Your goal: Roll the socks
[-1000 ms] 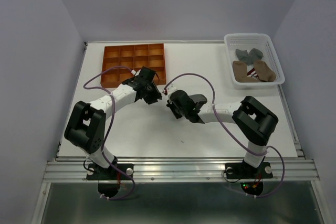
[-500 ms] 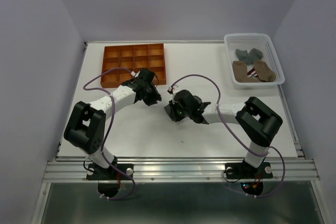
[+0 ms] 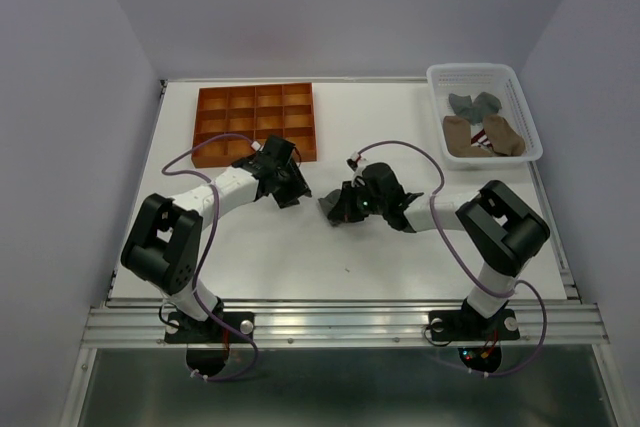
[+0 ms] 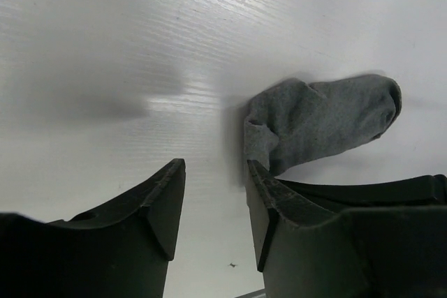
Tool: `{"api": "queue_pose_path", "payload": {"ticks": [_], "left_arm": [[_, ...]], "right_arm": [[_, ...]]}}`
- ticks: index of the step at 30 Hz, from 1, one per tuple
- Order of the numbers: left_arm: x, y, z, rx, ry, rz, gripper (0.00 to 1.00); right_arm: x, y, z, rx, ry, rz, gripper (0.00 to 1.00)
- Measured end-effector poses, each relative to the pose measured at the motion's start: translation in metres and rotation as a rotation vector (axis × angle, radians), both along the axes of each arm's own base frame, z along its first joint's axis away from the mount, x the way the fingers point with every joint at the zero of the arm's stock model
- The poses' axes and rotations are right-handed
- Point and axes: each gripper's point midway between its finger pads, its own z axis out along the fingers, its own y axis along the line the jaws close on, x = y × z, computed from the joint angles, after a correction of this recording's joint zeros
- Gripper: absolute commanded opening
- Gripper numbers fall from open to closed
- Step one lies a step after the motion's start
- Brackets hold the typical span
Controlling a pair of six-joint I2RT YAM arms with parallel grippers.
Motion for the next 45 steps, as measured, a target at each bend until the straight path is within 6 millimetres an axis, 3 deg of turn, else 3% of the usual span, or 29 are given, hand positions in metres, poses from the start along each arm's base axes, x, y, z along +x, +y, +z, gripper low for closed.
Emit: {"api": "queue_pose_path", "payload": {"ticks": [19, 26, 30, 38, 40, 45], "left_arm": [[-0.005, -0.032, 0.004, -0.087, -0.028, -0.103, 0.5], [-0.013, -0.039, -0.017, -0.066, 0.024, -0.134, 0.43], [-0.015, -0.042, -0.017, -0.069, 0.025, -0.143, 0.35], [-0.009, -0.05, -0.014, -0.075, 0.015, -0.152, 0.32], [-0.01, -0.051, -0.017, -0.071, 0.021, -0.157, 0.29], [-0.012, -0.052, -0.02, -0.063, 0.03, -0.163, 0.01]], "right_arm": [[0.002, 0.006, 0.025, 0.198, 0.063, 0.005, 0.01], [0.0, 0.006, 0.019, 0.212, 0.083, 0.006, 0.01], [0.0, 0.005, 0.016, 0.212, 0.096, 0.002, 0.01], [-0.001, 0.009, 0.019, 0.239, 0.091, 0.022, 0.01], [-0.002, 0.009, 0.02, 0.242, 0.091, 0.026, 0.01], [-0.003, 0.009, 0.017, 0.239, 0.098, 0.028, 0.01]]}}
